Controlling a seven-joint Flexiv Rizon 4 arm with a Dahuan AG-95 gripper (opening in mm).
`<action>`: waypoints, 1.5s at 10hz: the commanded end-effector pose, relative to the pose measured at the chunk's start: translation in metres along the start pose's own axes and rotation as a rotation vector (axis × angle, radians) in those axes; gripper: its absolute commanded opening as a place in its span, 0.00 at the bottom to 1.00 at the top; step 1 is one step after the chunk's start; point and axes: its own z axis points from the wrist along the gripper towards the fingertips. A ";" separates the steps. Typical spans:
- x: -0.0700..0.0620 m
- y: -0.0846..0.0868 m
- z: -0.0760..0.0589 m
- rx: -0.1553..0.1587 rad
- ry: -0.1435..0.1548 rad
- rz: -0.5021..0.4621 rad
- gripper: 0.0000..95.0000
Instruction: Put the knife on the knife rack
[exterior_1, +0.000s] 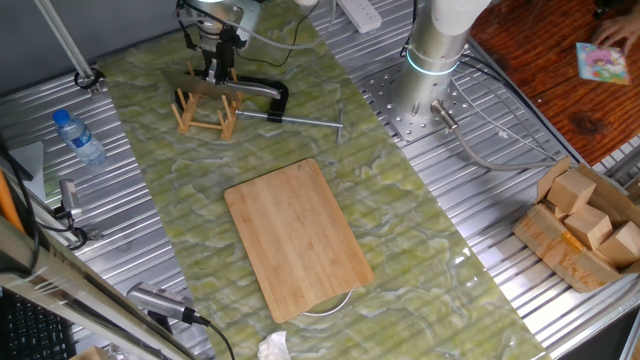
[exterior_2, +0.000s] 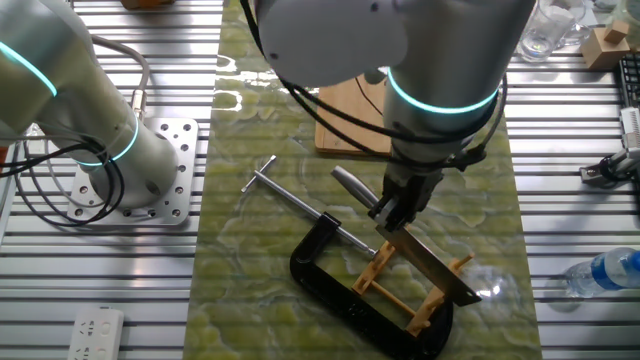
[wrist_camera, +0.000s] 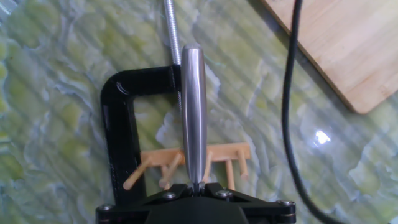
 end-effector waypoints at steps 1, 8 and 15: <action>0.001 0.000 0.004 0.006 0.000 0.000 0.00; 0.003 -0.007 0.027 0.023 0.017 0.030 0.00; -0.001 -0.006 0.040 0.029 0.034 0.041 0.00</action>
